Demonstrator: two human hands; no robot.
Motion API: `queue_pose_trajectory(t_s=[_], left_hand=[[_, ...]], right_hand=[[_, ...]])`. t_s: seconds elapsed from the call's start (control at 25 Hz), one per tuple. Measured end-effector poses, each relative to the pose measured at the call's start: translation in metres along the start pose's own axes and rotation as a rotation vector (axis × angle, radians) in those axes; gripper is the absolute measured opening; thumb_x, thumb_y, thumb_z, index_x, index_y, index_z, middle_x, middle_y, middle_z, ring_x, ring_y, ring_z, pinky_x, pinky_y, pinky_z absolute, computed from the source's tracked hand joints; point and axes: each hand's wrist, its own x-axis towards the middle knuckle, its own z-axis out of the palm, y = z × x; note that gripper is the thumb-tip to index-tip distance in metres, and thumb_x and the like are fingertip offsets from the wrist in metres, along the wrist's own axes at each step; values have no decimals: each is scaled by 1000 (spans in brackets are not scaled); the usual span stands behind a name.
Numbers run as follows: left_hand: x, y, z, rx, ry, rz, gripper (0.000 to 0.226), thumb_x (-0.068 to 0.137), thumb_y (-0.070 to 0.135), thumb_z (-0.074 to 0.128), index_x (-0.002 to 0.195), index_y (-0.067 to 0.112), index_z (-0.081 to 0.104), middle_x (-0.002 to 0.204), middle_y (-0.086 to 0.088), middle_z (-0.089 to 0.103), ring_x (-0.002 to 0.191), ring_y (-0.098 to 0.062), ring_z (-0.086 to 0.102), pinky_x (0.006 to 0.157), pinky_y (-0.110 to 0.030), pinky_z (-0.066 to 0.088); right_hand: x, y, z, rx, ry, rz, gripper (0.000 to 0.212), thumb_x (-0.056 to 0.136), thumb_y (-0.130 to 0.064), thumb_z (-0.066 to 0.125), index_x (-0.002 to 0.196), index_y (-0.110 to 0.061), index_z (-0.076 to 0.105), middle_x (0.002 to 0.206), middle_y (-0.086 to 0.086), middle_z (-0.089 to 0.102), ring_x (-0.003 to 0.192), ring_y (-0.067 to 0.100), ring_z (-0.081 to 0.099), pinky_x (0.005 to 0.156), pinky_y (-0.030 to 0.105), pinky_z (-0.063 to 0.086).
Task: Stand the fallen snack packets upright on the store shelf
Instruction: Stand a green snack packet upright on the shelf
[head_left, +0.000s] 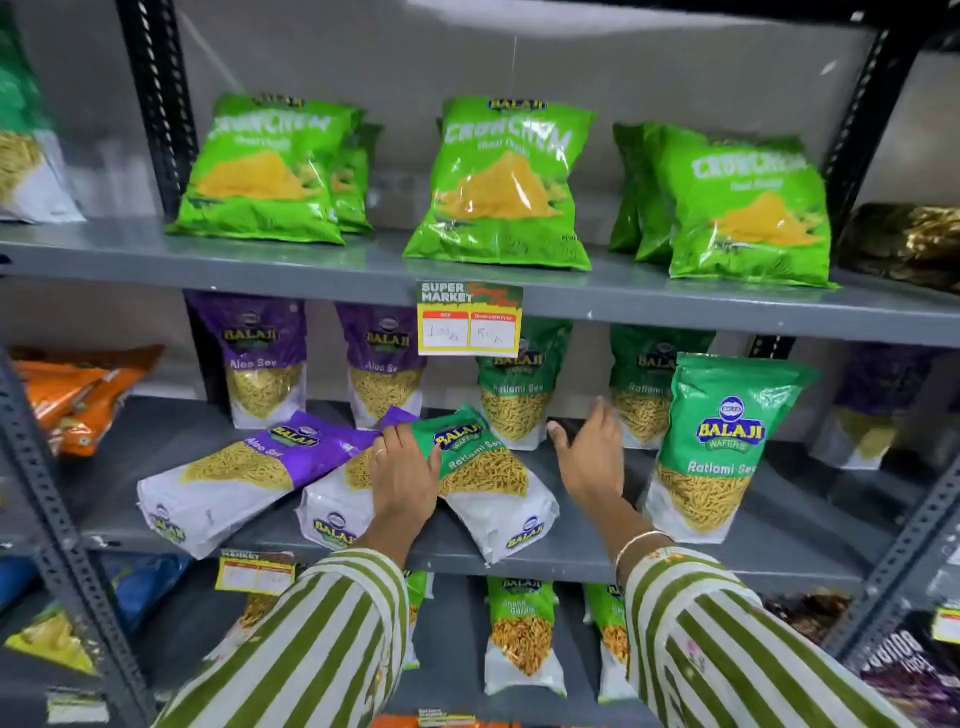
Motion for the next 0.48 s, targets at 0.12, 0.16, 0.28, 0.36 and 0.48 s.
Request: queue_pose_trajectory(t_s=[0.12, 0.16, 0.28, 0.36, 0.48], left_hand=[[11, 8, 22, -359, -419, -407, 69, 87, 43, 52, 134, -5, 33, 131, -28, 52, 110, -42, 57, 89, -48, 50], [14, 9, 27, -474, -501, -539, 74, 84, 48, 55, 132, -4, 35, 128, -28, 54, 95, -42, 62, 79, -47, 54], [13, 9, 49, -708, -778, -753, 78, 78, 56, 58, 131, 2, 37, 122, -28, 56, 91, -40, 62, 78, -47, 52], [14, 9, 59, -813, -865, -819, 67, 80, 48, 61, 127, 4, 43, 100, -21, 59, 92, -37, 60, 86, -49, 46], [15, 14, 67, -966, -846, -836, 24, 83, 25, 65, 90, 4, 57, 81, -14, 57, 71, -29, 57, 94, -52, 45]], right_hand=[[23, 13, 33, 105, -376, 174, 68, 94, -42, 40, 140, 6, 27, 145, 25, 36, 134, 36, 37, 108, 38, 32], [26, 14, 37, 131, -460, 214, 65, 95, -41, 38, 139, 6, 32, 145, 25, 38, 134, 35, 39, 107, 35, 33], [44, 29, 64, 221, -611, 239, 56, 96, -38, 37, 138, 0, 40, 146, 20, 41, 132, 30, 43, 110, 36, 32], [59, 38, 78, 293, -761, 290, 60, 86, -44, 55, 129, -2, 50, 136, 19, 52, 116, 25, 53, 108, 41, 38], [89, 68, 120, 346, -985, 315, 75, 38, -56, 86, 91, -9, 63, 112, 20, 68, 98, 25, 62, 104, 45, 45]])
